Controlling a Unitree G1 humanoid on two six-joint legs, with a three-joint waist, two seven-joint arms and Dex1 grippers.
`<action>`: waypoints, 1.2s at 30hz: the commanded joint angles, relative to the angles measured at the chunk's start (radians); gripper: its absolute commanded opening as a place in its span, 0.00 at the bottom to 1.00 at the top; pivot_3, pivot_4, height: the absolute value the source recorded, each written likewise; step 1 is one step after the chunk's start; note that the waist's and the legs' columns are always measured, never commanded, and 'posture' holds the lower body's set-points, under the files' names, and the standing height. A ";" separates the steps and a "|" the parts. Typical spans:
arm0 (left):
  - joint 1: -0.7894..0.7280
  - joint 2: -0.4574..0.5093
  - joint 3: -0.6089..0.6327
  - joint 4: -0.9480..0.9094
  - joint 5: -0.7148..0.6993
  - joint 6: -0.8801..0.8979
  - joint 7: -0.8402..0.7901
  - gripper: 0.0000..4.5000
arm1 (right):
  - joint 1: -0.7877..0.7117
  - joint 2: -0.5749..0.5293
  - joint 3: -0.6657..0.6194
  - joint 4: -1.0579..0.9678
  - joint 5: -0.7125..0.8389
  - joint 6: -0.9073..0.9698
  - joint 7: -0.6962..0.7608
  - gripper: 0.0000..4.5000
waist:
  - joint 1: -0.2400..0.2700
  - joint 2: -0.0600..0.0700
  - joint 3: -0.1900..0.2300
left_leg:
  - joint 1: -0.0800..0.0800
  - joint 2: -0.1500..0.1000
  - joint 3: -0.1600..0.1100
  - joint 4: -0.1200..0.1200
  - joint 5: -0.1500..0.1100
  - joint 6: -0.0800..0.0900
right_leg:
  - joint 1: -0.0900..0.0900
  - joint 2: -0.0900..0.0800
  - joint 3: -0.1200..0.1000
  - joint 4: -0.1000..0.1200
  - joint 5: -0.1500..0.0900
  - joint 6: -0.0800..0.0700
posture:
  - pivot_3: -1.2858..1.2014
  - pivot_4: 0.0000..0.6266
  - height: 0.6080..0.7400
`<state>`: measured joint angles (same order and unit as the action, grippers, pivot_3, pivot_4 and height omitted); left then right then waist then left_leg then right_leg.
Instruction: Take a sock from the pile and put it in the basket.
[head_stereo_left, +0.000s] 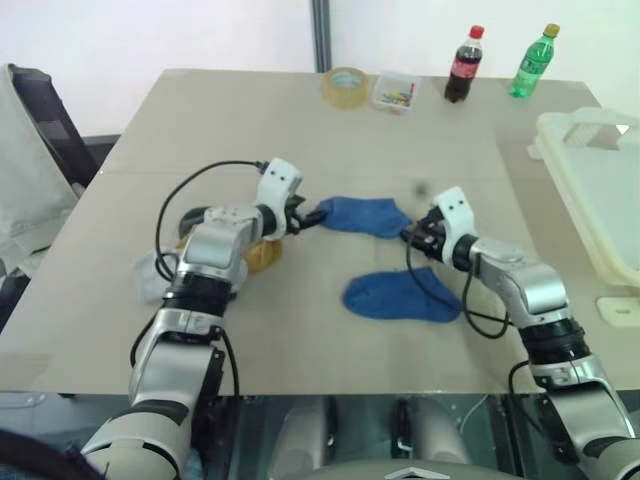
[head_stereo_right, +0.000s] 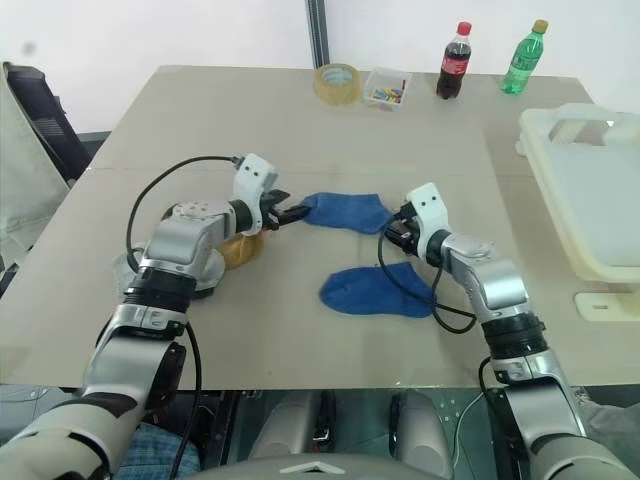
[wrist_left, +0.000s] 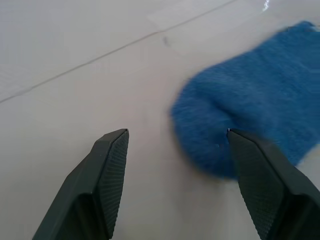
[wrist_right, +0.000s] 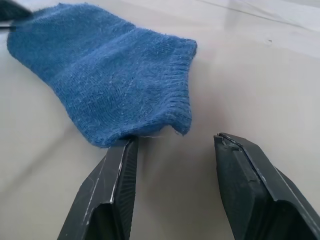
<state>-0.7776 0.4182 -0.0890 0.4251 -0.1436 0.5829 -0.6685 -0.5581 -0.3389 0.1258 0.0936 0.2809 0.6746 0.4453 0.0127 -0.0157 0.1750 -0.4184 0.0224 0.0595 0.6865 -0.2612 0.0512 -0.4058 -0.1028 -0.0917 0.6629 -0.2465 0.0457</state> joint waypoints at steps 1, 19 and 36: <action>0.001 -0.004 -0.006 0.012 0.016 -0.042 -0.011 0.74 | -0.021 0.010 -0.008 0.001 -0.022 -0.028 0.004 0.54 | -0.002 0.000 0.000 | 0.000 0.000 0.000 0.000 0.000 0.000 | 0.000 0.000 0.000 0.000 0.000 0.000 | 0.52 0.24 0.96; 0.015 -0.024 -0.035 0.049 0.070 -0.093 -0.006 0.74 | -0.031 0.024 -0.147 -0.095 0.124 0.120 0.071 0.54 | 0.000 0.000 0.000 | 0.001 0.000 0.001 0.000 0.000 0.000 | 0.000 0.000 0.001 0.001 0.000 0.000 | 0.52 0.24 0.96; 0.016 -0.047 -0.043 0.036 0.076 -0.077 -0.016 0.58 | -0.068 0.054 -0.060 0.022 0.009 0.045 0.037 0.54 | 0.001 0.000 0.000 | 0.002 0.000 0.001 0.000 0.000 0.000 | 0.000 0.000 0.002 0.001 0.000 0.000 | 0.52 0.24 0.96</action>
<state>-0.7759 0.3841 -0.1103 0.4623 -0.0765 0.4941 -0.6777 -0.6162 -0.2952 0.0745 0.1307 0.2909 0.7395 0.4900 0.0133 -0.0156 0.1748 -0.4168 0.0225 0.0606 0.6863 -0.2613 0.0514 -0.4059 -0.1029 -0.0901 0.6644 -0.2463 0.0456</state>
